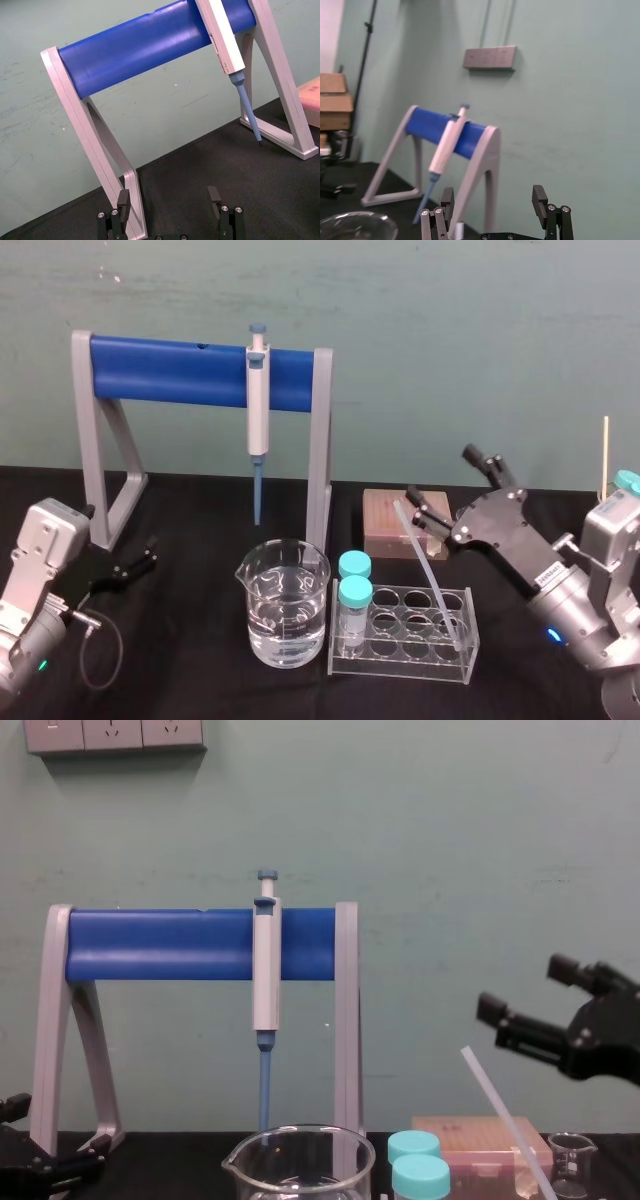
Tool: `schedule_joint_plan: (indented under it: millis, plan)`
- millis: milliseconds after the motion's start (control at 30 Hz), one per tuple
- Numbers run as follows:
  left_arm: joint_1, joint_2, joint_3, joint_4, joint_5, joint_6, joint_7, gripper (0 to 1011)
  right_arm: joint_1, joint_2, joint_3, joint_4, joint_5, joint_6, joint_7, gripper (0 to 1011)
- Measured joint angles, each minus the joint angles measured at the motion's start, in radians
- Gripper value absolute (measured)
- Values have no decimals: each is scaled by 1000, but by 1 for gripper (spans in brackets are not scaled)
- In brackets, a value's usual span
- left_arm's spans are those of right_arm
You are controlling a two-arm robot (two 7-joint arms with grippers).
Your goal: Pick up the stirring rod with one hand, then place it down.
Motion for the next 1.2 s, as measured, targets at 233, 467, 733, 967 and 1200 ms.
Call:
schedule_joint_plan:
  millis: [233, 467, 733, 967, 1200]
  plan:
    - [0, 0, 0, 0, 0, 0, 0, 1000, -44, 3, 52, -53, -17, 81, -56, 1003]
    - [0, 0, 0, 0, 0, 0, 0, 1000, -85, 19, 92, -76, -15, 166, -68, 1003]
    - [0, 0, 0, 0, 0, 0, 0, 1000, -123, 34, 112, -89, -14, 259, -79, 1003]
    - [0, 0, 0, 0, 0, 0, 0, 1000, -134, 36, 117, -85, -18, 304, -88, 1003]
    - [0, 0, 0, 0, 0, 0, 0, 1000, -126, 30, 120, -72, -25, 302, -93, 1003]
